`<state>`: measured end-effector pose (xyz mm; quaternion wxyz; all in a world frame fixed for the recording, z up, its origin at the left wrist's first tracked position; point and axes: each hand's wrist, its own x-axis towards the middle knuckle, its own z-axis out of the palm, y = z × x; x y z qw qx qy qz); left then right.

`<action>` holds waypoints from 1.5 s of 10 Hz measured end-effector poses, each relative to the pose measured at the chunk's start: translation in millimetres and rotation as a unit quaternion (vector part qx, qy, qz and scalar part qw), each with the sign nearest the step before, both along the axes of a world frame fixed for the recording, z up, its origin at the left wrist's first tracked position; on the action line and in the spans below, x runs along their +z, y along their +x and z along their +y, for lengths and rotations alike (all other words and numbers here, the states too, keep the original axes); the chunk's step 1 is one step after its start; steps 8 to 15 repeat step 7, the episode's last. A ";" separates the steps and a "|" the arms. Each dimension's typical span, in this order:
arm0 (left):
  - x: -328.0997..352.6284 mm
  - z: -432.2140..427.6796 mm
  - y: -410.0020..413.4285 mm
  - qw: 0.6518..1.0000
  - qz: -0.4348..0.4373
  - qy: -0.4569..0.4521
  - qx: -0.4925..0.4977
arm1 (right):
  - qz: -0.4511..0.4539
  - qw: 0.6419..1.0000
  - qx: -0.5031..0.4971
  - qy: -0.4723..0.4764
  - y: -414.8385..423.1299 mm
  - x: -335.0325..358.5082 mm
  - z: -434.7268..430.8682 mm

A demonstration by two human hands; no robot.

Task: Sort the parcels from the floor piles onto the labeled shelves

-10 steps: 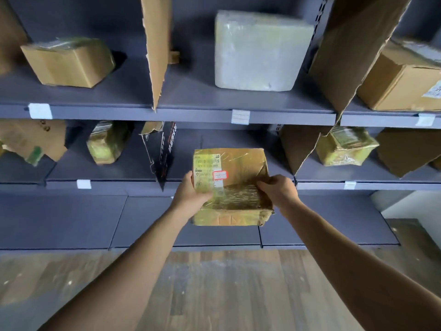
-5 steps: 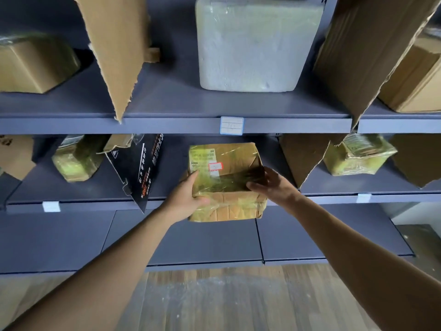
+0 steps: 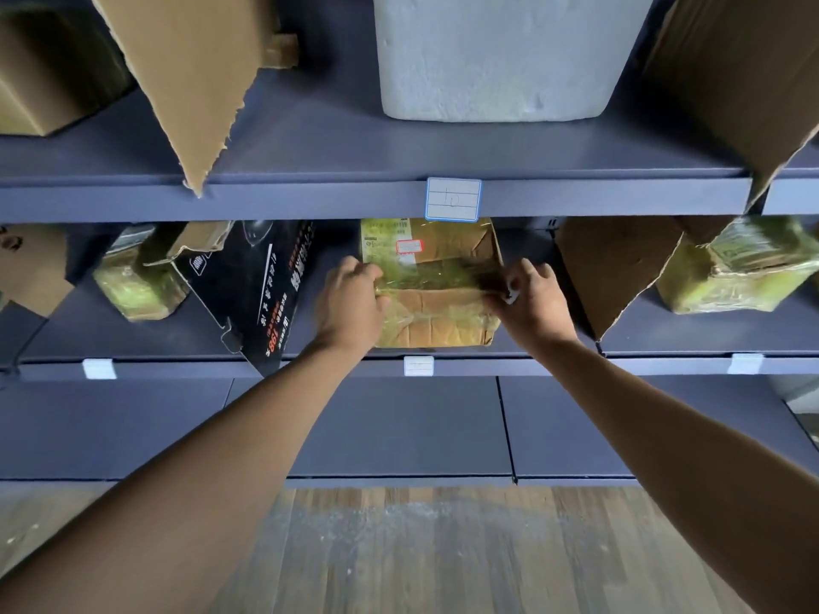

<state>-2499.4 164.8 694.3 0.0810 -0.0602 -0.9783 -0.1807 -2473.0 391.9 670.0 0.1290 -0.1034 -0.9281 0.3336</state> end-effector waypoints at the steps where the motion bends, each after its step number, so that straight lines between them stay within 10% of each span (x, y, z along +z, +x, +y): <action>1: -0.5 4.8 -7.3 1.000 0.008 0.005 0.002 | 0.012 1.000 -0.010 -0.003 -9.5 -3.8 -4.4; 6: 3.3 10.8 -32.3 0.982 -0.170 -0.033 -0.075 | -0.089 0.996 -0.007 -0.012 -27.4 9.7 -13.2; 15: 9.0 7.7 -20.3 0.985 -0.158 0.024 -0.064 | -0.135 0.990 -0.012 -0.049 -12.4 20.3 -23.9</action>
